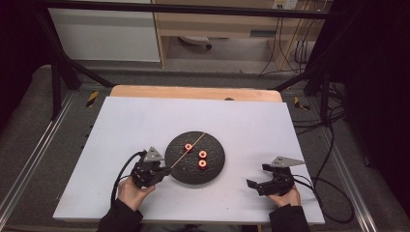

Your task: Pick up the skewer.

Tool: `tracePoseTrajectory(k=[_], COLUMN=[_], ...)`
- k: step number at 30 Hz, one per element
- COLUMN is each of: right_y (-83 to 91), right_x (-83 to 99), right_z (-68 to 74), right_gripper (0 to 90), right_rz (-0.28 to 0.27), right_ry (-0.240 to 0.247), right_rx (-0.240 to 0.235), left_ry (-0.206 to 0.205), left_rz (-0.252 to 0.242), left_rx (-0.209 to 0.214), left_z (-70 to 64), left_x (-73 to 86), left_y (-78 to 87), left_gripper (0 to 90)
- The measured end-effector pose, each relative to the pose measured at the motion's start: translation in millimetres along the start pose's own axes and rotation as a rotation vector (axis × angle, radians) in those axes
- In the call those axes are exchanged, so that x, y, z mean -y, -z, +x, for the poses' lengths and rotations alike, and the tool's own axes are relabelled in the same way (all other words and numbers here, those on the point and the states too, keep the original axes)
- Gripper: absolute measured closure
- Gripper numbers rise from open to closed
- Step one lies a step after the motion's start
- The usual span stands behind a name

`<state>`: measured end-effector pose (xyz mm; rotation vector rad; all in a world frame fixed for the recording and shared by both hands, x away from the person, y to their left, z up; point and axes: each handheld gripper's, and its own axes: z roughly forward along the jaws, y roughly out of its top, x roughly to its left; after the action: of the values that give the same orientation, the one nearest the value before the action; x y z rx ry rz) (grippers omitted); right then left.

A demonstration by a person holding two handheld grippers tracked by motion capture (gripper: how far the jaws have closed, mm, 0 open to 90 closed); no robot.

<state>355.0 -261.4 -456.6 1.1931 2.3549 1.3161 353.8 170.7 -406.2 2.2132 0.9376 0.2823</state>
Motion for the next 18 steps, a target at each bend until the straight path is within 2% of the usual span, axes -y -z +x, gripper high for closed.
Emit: tracePoseTrajectory(k=[7, 10, 18], right_y=[-0.2, -2.0, -10.7], right_x=[-2.2, -6.9, -21.5], right_z=[1.5, 5.3, 16.6], right_gripper=[2.4, 2.7, 3.1], right_rz=[0.006, 0.012, 0.030], right_ry=[-0.002, 0.001, 0.002], right_rx=[0.009, 0.010, 0.002], left_ry=[-0.014, -0.020, -0.020], left_rz=[-0.047, -0.064, -0.100], left_rx=[0.023, 0.009, -0.003], left_z=[5.5, 7.6, 11.7], left_x=[17.9, 29.0, 41.9], left_y=[9.8, 15.4, 22.3], left_gripper=[87.6, 87.6, 87.5])
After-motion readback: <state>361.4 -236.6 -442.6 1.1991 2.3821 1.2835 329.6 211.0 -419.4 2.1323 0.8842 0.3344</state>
